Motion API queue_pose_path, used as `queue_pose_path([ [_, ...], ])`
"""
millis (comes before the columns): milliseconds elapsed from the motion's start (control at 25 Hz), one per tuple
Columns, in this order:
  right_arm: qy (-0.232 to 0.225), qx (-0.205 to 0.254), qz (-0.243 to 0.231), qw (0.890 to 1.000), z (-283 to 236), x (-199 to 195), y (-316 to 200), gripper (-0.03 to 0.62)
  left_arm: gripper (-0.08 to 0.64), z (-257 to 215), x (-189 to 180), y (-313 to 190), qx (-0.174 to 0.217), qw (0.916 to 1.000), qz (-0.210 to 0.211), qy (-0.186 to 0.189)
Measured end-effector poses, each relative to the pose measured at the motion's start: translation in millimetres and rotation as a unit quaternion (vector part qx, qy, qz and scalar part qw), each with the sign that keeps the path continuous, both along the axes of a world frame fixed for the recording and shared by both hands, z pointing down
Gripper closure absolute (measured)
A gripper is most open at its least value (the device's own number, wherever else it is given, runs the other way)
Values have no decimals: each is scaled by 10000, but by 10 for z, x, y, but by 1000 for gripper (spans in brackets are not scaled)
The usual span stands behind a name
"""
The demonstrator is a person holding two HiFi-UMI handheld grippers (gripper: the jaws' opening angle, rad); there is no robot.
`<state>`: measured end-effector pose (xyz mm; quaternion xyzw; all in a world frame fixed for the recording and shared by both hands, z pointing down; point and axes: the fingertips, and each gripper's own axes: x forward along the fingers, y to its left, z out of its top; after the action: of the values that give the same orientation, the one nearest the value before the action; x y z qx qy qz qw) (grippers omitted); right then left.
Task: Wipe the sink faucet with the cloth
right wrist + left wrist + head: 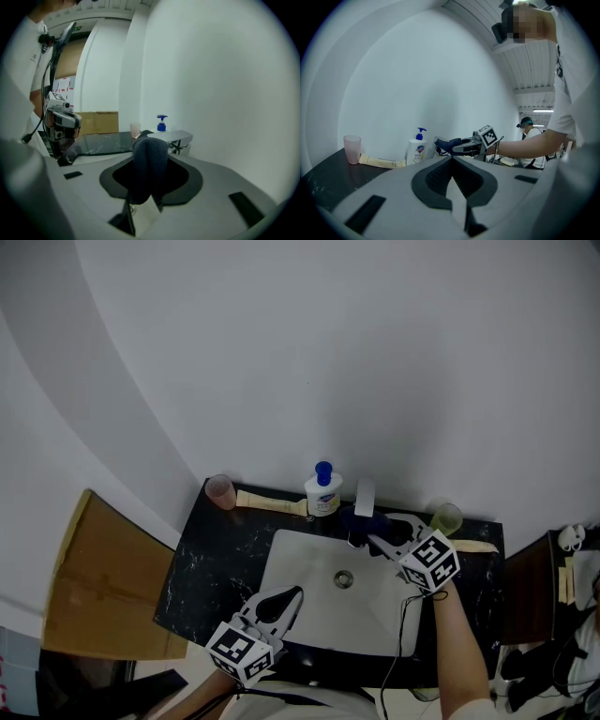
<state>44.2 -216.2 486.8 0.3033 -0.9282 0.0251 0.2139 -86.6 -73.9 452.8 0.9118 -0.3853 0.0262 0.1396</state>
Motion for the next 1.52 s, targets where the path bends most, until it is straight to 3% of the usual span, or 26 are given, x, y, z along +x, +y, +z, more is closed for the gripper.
queue_pose_path([
  [200,200,171,697,9972,40,163,-474,457,558,2,43,30,15,10000,-3,1],
  [320,139,91,831,9964,36,198,-561,457,558,-61,42,37,-44,10000,-67,-49],
  [400,71,84,720,9973,21,159,-454,457,558,-84,26,41,-67,9999,-96,-69],
  [520,-114,-77,186,9997,0,15,-137,457,558,-10,8,53,-13,10000,-64,-1],
  [680,-57,-107,-247,9996,1,-103,136,457,558,-27,23,59,-22,10000,-53,-38],
  [960,194,109,669,9975,56,163,-432,457,558,-36,40,75,37,10000,-31,-21],
  [1120,8,60,1051,9944,25,283,-575,457,558,-24,-9,121,37,9999,-91,-39],
  [1240,-158,23,869,9961,18,211,-447,457,558,-24,-38,127,35,9999,-123,-48],
  [1400,-433,-105,180,9988,-27,-4,-21,457,558,-32,-49,124,34,9999,-127,-27],
  [1520,-510,-124,-61,9986,-42,-64,158,457,558,-45,-47,131,6,9999,-122,-46],
])
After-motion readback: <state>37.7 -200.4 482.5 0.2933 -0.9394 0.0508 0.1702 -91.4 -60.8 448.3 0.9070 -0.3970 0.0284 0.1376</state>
